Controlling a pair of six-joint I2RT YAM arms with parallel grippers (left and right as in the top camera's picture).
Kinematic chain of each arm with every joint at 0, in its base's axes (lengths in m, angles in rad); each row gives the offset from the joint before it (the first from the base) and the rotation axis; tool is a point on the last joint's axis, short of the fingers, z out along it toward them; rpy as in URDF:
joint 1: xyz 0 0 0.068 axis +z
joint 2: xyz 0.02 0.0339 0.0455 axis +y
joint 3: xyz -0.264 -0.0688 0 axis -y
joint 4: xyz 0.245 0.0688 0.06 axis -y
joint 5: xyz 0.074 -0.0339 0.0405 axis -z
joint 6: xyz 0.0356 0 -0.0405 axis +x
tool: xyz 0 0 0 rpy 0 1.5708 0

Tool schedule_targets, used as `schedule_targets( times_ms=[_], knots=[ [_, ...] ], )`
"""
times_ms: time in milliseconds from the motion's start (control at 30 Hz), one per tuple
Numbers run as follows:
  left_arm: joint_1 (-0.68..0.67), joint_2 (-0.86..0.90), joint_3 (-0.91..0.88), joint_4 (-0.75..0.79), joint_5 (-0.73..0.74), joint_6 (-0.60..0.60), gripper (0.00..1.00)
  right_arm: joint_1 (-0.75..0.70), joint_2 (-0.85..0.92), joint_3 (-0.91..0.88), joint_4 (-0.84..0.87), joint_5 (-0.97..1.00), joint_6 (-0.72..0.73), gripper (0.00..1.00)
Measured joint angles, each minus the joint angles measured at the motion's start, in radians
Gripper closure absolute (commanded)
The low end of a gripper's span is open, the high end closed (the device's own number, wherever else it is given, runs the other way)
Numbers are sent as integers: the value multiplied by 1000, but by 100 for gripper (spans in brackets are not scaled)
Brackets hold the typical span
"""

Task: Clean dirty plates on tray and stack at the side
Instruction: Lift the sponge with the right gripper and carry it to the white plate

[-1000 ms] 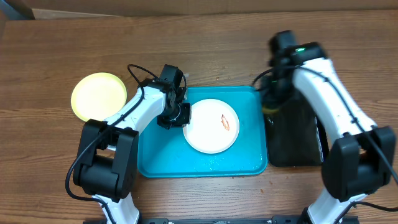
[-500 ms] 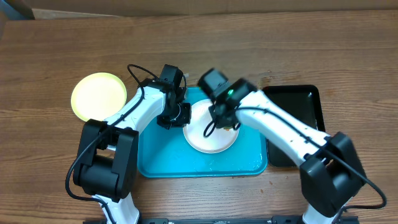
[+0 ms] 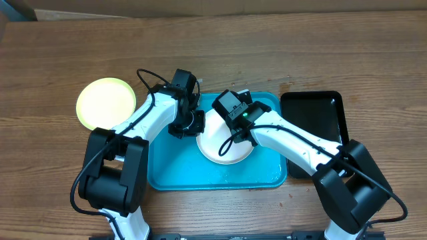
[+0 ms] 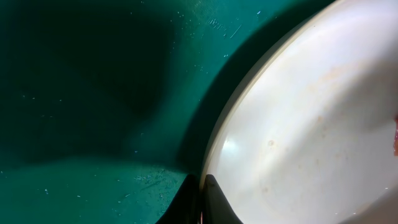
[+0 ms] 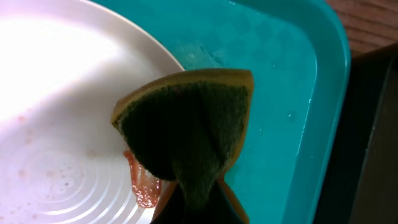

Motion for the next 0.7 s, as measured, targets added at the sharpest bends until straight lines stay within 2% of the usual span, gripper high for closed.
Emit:
schedule_targets(
  times_ms=[400, 700],
  knots=[
    [0, 0, 0, -1, 0, 0, 96, 0, 0, -82, 166, -6, 18, 96],
    [-1, 0, 0, -2, 8, 0, 96, 0, 0, -131, 183, -39, 18, 96]
  ],
)
